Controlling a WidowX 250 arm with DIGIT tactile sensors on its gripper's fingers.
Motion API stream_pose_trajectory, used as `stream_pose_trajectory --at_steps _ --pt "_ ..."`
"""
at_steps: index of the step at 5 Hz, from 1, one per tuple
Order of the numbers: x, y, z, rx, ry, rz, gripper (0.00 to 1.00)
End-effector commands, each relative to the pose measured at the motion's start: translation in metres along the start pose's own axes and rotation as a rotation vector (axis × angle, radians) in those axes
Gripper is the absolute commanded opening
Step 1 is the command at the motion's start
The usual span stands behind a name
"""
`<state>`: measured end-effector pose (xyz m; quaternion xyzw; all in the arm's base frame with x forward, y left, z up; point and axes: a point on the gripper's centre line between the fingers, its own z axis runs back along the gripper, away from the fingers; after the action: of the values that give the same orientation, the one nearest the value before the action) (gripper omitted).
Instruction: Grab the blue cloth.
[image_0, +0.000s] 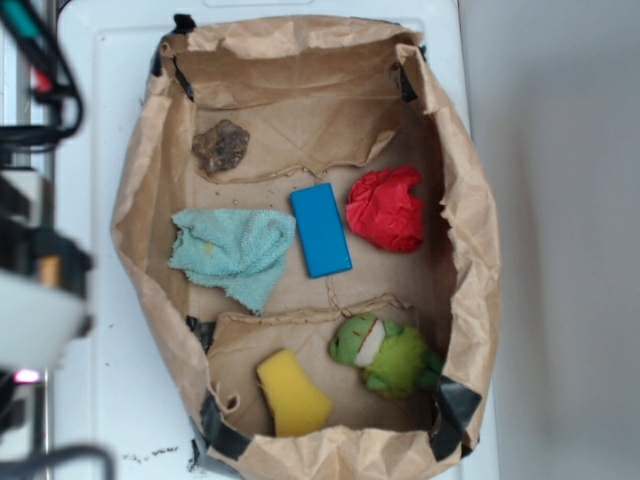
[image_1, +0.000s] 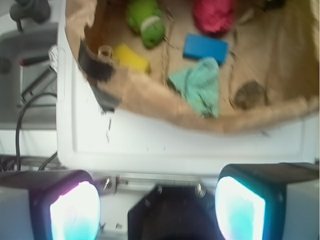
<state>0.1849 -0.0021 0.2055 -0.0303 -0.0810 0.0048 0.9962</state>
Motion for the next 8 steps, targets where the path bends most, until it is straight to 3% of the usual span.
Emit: stream_pose_trajectory --at_steps 1,5,6,8 --pt "0.035 0.032 -0.027 0.065 -0.021 0.026 1.0" --pt "0.061 0.043 -0.079 0.098 0.034 0.052 1.0" --pt "0.013 0.049 -0.087 0.077 0.028 0.068 1.0" --pt "0.013 0.049 -0.087 0.077 0.028 0.068 1.0"
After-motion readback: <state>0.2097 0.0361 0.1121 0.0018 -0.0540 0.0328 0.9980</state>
